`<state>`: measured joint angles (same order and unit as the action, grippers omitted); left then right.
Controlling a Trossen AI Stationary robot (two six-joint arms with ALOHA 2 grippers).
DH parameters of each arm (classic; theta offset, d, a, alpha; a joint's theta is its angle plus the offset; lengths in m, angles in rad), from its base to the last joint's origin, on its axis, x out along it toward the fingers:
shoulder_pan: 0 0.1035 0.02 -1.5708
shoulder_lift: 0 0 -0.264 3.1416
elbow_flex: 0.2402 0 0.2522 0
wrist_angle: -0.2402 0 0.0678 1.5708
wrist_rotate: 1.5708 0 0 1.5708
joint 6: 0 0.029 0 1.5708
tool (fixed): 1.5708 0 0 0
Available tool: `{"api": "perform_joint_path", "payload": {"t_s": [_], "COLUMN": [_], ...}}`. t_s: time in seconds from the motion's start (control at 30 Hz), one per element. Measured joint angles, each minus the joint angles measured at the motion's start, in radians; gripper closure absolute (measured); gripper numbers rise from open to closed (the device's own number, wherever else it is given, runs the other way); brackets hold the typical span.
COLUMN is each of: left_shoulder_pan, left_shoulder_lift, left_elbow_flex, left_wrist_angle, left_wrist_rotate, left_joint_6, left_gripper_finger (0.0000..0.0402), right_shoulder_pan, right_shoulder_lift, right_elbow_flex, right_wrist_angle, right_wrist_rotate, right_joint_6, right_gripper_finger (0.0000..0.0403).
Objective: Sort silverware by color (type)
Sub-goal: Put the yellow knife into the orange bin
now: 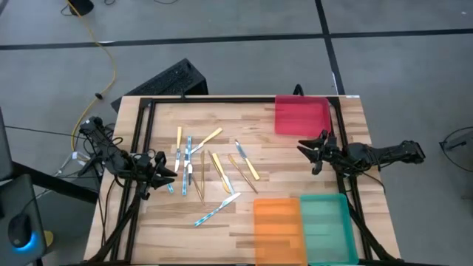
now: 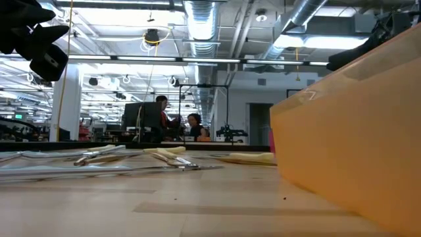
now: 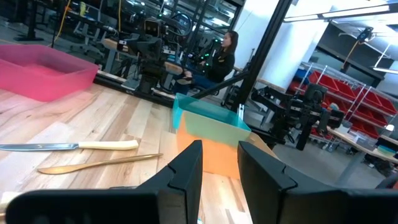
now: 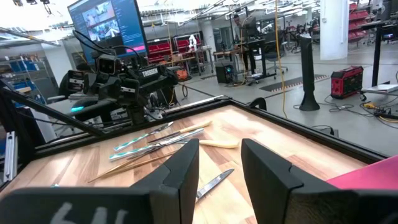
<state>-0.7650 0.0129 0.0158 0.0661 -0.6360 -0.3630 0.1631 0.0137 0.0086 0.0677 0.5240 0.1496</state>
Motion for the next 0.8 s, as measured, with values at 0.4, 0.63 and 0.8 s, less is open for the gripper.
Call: {"api": "perform_joint_path", "payload": {"t_s": [0.4,0.63,0.8], "left_shoulder_pan": [0.000,0.000,0.000], "left_shoulder_lift": [0.000,0.000,0.000], "left_elbow_flex": [0.000,0.000,0.000], "left_wrist_angle": [0.000,0.000,0.001], "left_wrist_rotate": [0.000,0.000,-0.009], "left_joint_6": [0.000,0.017,0.098], "left_gripper_finger": [0.0312,0.0312,0.0312], "right_shoulder_pan": [0.000,0.000,0.000], "right_shoulder_lift": [0.000,0.000,0.000], "right_elbow_flex": [0.000,0.000,0.000], "right_wrist_angle": [0.000,0.000,0.000], "right_wrist_rotate": [0.000,0.000,0.000], "right_joint_6": [0.000,0.000,0.000], "right_gripper_finger": [0.0258,0.0258,0.0258]}}
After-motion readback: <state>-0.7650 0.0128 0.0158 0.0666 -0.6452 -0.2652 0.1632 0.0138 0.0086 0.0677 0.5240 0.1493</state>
